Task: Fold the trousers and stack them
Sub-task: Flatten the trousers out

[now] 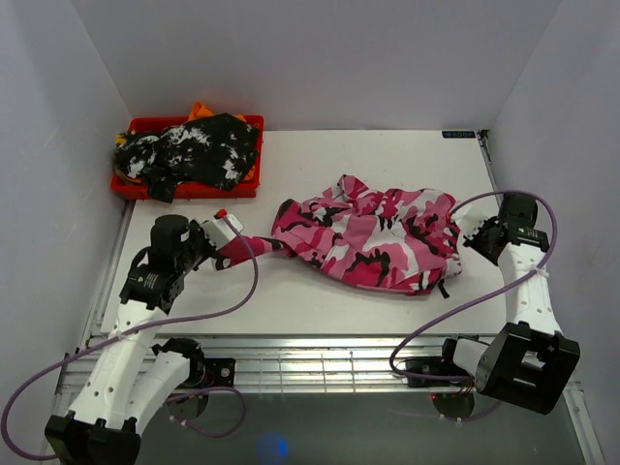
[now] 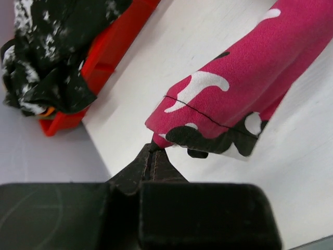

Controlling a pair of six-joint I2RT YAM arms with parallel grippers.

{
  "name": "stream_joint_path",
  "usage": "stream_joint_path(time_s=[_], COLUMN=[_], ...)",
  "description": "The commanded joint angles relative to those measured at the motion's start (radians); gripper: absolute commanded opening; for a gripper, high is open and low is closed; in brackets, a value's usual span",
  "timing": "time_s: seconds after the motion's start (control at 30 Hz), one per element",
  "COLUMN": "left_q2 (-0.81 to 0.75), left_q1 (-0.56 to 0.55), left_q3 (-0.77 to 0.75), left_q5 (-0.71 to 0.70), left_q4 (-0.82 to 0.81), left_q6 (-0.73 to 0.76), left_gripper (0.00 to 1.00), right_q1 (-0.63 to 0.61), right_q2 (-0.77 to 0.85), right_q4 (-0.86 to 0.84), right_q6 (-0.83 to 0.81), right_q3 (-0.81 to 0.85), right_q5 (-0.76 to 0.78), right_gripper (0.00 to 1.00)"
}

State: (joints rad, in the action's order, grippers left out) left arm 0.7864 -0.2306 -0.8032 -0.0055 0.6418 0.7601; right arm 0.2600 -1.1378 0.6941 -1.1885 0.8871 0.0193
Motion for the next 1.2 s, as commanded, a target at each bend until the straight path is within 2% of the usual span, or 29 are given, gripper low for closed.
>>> stream_joint_path(time_s=[0.0,0.03,0.1,0.17,0.2,0.23,0.3,0.33,0.37,0.4,0.43,0.5,0.53,0.57,0.63,0.7,0.83,1.0,1.1,1.17], left_q2=[-0.058,-0.052,-0.027,-0.009,0.007,0.014,0.042,0.056,0.068,0.082,0.112,0.145,0.161,0.183,0.185,0.177,0.252,0.46,0.496,0.525], left_q1=[0.033,0.04,0.085,0.105,0.105,0.105,0.106,0.106,0.105,0.105,0.106,0.106,0.105,0.106,0.106,0.106,0.108,0.108,0.108,0.108], left_q3=[0.062,0.073,0.091,0.088,0.06,0.036,-0.003,-0.014,-0.016,-0.022,-0.024,-0.031,-0.056,-0.074,-0.131,-0.165,-0.244,-0.22,-0.151,-0.137], left_q5=[-0.141,-0.195,-0.214,-0.203,-0.168,-0.116,-0.006,0.046,0.076,0.096,0.111,0.168,0.197,0.231,0.352,0.424,0.479,0.472,0.44,0.437], left_q4=[-0.024,-0.051,-0.065,-0.062,-0.038,0.04,0.087,0.145,0.153,0.179,0.185,0.205,0.254,0.278,0.321,0.302,0.219,0.116,-0.061,-0.123], left_q6=[0.16,0.171,0.176,0.145,0.127,0.107,0.052,0.038,0.0,-0.017,-0.027,-0.063,-0.068,-0.076,-0.105,-0.175,-0.31,-0.419,-0.455,-0.499], left_gripper=[0.0,0.0,0.0,0.0,0.0,0.0,0.0,0.0,0.0,0.01,0.02,0.09,0.21,0.28,0.55,0.64,0.69,0.65,0.64,0.64], right_q1=[0.039,0.048,0.077,0.082,0.084,0.082,0.044,-0.012,-0.045,-0.08,-0.172,-0.276,-0.379,-0.416,-0.516,-0.571,-0.707,-0.751,-0.751,-0.748], right_q2=[-0.019,-0.023,-0.036,-0.043,-0.046,-0.046,-0.053,-0.053,-0.047,-0.04,-0.037,-0.037,-0.043,-0.065,-0.103,-0.123,-0.138,-0.191,-0.22,-0.232], right_q4=[0.027,0.027,0.025,0.028,0.086,0.125,0.23,0.254,0.278,0.316,0.32,0.32,0.323,0.32,0.318,0.306,0.219,0.086,-0.005,-0.034], right_q6=[-0.135,-0.14,-0.157,-0.148,-0.137,-0.129,-0.083,-0.06,-0.039,0.005,0.041,0.114,0.174,0.203,0.271,0.306,0.355,0.36,0.342,0.339], right_q3=[0.018,0.015,0.003,-0.002,0.025,0.047,0.11,0.124,0.134,0.148,0.148,0.139,0.136,0.135,0.13,0.118,0.041,-0.124,-0.212,-0.243], right_q5=[-0.009,-0.009,-0.041,-0.048,-0.103,-0.137,-0.211,-0.22,-0.248,-0.265,-0.274,-0.268,-0.272,-0.278,-0.285,-0.294,-0.259,-0.148,-0.058,-0.027], right_gripper=[0.08,0.08,0.08,0.08,0.08,0.15,0.31,0.46,0.54,0.59,0.67,0.72,0.73,0.73,0.73,0.73,0.74,0.74,0.66,0.51])
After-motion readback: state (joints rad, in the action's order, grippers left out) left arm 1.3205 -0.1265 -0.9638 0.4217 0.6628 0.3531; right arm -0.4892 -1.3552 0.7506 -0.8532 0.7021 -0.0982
